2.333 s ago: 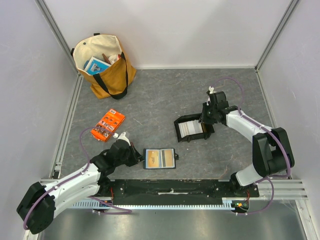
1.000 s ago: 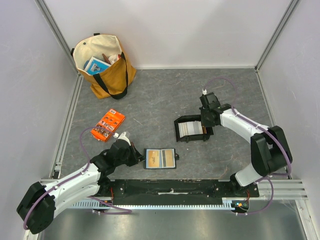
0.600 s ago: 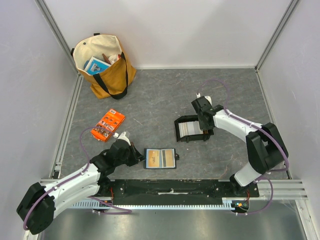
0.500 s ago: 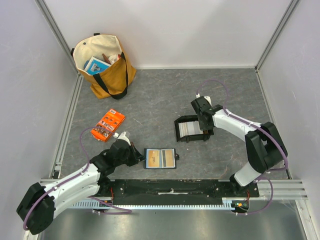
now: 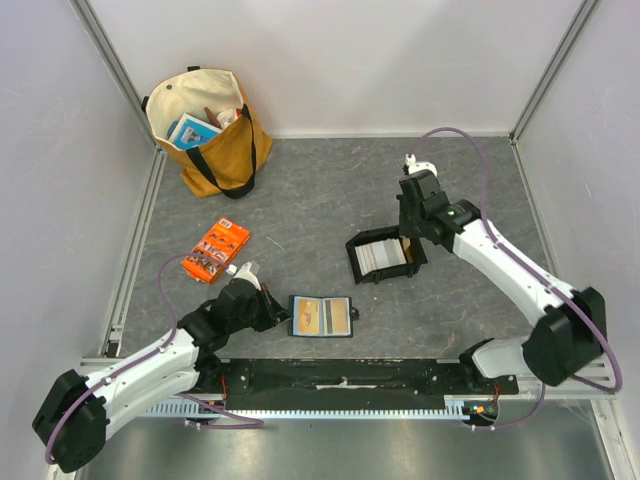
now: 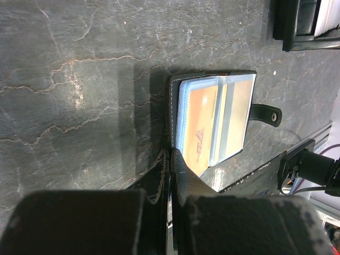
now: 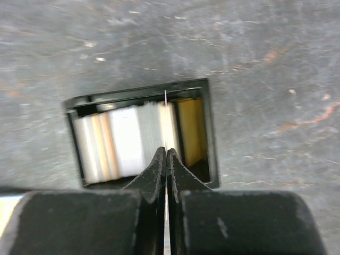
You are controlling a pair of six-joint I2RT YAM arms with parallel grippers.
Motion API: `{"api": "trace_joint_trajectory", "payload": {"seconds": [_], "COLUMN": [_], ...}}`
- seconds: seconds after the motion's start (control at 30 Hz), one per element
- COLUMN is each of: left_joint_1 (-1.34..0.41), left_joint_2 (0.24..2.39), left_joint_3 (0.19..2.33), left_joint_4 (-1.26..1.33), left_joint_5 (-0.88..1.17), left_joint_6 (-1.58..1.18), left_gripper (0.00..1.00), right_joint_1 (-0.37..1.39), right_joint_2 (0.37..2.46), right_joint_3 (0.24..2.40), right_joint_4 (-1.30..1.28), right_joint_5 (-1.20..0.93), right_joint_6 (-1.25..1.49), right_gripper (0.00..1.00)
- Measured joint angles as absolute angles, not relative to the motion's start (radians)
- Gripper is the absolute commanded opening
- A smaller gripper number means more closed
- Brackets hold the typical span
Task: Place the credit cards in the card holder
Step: Pick up the credit card from the storage box, then turn over the card slot in the card holder.
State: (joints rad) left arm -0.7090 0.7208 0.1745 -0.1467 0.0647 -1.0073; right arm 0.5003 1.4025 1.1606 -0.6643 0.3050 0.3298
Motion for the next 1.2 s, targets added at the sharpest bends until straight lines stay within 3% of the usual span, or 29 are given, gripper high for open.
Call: {"api": "trace_joint_trajectory", "payload": {"seconds": [0.17,0.3,0.43,0.6,1.2], "left_joint_1": [-0.709,-0.709,-0.709,-0.709,-0.709], "left_joint_2": [0.718,0.712,0.700,0.686,0.664], "left_joint_3": [0.175,0.175,0.175,0.175,0.175], "left_joint_4": [-0.147,-0.146,-0.146,-0.146,-0.147], "left_joint_5": [0.075,0.084,0.089,0.091,0.106], "left_joint_6": [-1.007,-1.008,-1.010,-1.016,-1.025], "left_gripper": [0.02,0.02,0.02,0.02,0.02], "right_joint_1": [0.571,0.783,1.058,1.258,1.333], "right_joint_2": [1.230,1.176,1.244,1.390,1.609], "right_joint_3": [1.064,0.979,0.942,0.943,0.981], "right_joint_4": [-0.571,-0.464,-0.357,-0.245,-0.135], "right_joint_5": [0.186,0.224,0.360,0.516,0.661], "right_joint_6": [0.471,0.638,0.787,0.903,1.016], "right_gripper": [0.00,0.00,0.00,0.00,0.00]}}
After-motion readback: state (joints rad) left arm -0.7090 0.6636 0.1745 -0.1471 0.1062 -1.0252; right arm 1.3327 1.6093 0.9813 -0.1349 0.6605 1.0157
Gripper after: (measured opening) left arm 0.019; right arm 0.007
